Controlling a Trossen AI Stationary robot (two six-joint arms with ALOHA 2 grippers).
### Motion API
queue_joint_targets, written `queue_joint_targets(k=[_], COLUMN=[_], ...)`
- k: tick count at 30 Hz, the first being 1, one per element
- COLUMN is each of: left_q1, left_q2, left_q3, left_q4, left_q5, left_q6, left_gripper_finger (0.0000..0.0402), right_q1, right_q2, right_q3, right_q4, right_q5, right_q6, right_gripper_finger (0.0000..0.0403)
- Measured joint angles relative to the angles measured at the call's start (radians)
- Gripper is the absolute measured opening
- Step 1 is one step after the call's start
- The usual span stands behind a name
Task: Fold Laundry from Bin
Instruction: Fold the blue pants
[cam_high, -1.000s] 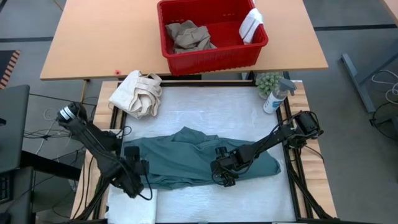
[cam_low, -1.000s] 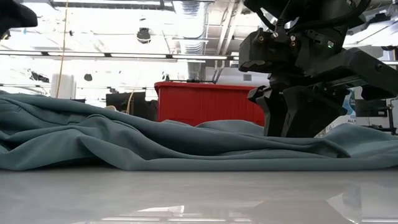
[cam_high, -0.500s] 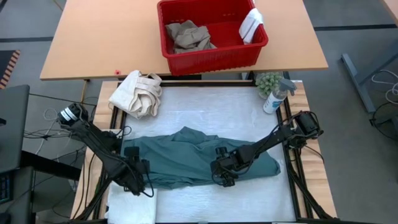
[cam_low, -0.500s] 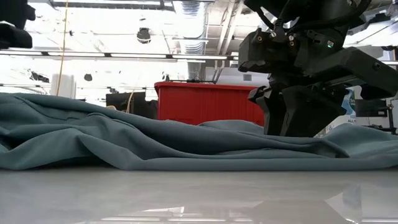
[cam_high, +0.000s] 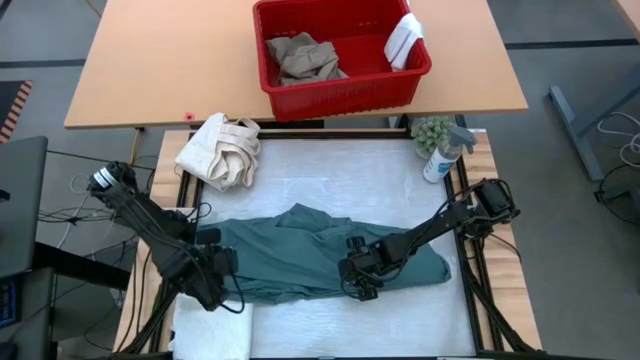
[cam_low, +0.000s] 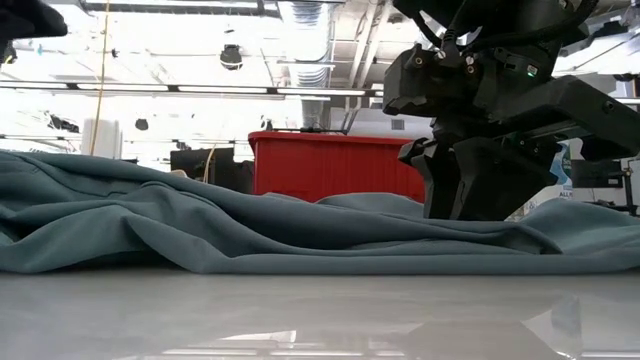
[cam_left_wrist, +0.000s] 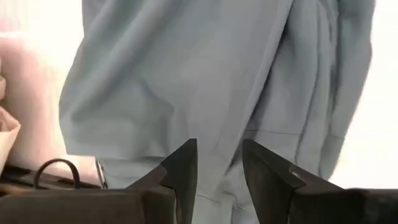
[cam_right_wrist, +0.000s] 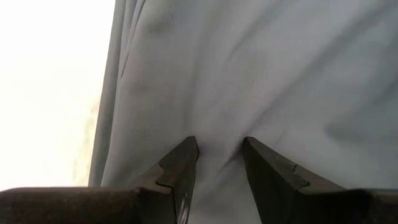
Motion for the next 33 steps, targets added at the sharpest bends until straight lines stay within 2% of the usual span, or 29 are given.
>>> queue_joint_targets(k=[5,10,14,25,33], left_q1=[-0.001,0.005,0.009,0.008,0.009], left_q2=[0.001,0.003,0.004,0.004,0.004], left_q3=[-0.060,-0.107,-0.141,-0.142,-0.154], left_q4=[0.123,0.113,0.138,0.151,0.175], left_q5=[0.065,0.029,0.062,0.057,0.057], left_q6=[0.069,0.056,0.079,0.140,0.145], left_gripper_finger=[0.0115,0.0115,0.0115,0.0112,0.0081], right_q1=[0.000,0.000,0.000,-0.002,-0.002], right_q2=[0.000,0.000,0.000,0.000,0.000], right_q3=[0.000,0.000,0.000,0.000,0.000], right_q4=[-0.002,-0.002,-0.002,-0.003,-0.003], right_q5=[-0.002,-0.003,-0.003,-0.003,-0.003], right_q6=[-0.001,-0.002,-0.006,-0.017,-0.020], right_gripper_finger=[0.0164,0.0164,0.0164,0.0164,0.0164])
